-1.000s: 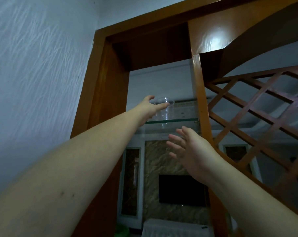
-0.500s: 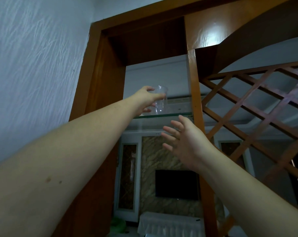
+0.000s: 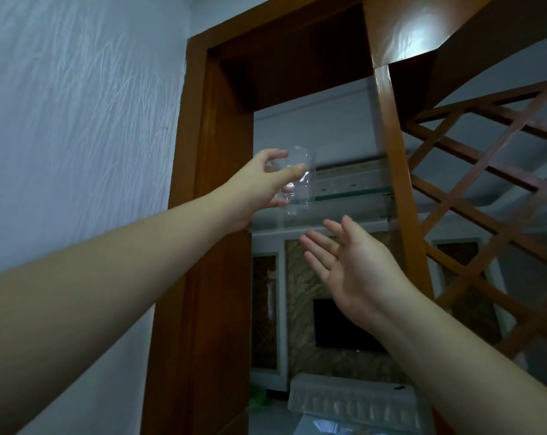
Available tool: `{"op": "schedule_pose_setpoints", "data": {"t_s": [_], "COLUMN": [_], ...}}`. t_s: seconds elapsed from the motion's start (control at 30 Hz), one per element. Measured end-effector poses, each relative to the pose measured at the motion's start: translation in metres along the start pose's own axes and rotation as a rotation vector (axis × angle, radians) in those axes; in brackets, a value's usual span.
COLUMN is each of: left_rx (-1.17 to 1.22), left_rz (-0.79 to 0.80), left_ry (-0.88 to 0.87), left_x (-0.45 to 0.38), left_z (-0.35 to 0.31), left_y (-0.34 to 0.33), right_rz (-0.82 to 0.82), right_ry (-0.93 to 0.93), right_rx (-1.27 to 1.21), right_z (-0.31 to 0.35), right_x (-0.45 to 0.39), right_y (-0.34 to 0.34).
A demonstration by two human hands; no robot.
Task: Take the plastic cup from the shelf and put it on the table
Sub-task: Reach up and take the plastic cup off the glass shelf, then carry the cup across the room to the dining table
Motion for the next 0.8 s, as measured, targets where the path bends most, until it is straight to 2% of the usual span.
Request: {"op": "schedule_pose_setpoints", "data": {"t_s": [0.23, 0.43, 0.63, 0.8], "left_rx": [0.046, 0.128, 0.234, 0.303], "left_rz": [0.06, 0.144, 0.235, 0.322], "left_ry": [0.005, 0.033, 0.064, 0.068], "left_x": [0.049, 0.095, 0.134, 0.165], "left_z": [0.001, 0.02, 0.038, 0.05], "left_y": [-0.005, -0.047, -0.098, -0.133], "right_rz": [-0.036, -0.121, -0.241, -0.287], "right_ry": [0.02, -0.097, -0.137, -0.132], "right_rx": [-0.016, -0.054, -0.103, 0.016], "right_z": [-0.027, -0.057, -0.087, -0.111], "right_x": [0.017, 0.044, 0.081, 0.107], "right_y": [-0.002, 0.041, 0.092, 0.121]}}
Point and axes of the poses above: each hand's wrist, its own x-axis away from the middle knuckle, its own y-axis out of the back of the hand, z = x × y, the point moved 9 cm from there along -x, towards the middle knuckle, and after that the axes turned 11 degrees about -y, right-handed, at the moved point
